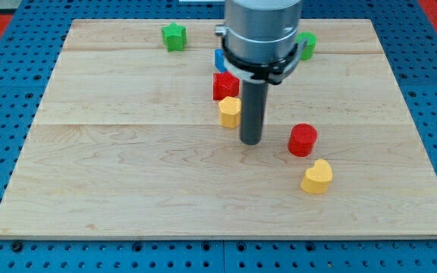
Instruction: Place hexagon in between the red blocks
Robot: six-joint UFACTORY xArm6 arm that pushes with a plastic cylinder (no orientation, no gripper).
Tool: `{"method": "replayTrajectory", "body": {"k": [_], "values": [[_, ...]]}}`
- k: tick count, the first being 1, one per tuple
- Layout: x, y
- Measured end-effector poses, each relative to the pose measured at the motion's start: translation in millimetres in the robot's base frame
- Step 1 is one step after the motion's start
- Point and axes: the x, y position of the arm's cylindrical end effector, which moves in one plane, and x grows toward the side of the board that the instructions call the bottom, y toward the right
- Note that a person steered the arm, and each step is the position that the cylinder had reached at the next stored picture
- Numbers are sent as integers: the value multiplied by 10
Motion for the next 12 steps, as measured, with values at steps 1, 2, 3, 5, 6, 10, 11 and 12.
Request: {"method": "replayTrajectory", "body": {"k": [1, 2, 3, 5, 6, 10, 11, 12], "values": [[0, 420], [-5, 401], [-24, 401], [-27, 6], [-3, -491], [-228, -78], [-243, -557], [-528, -686]]}}
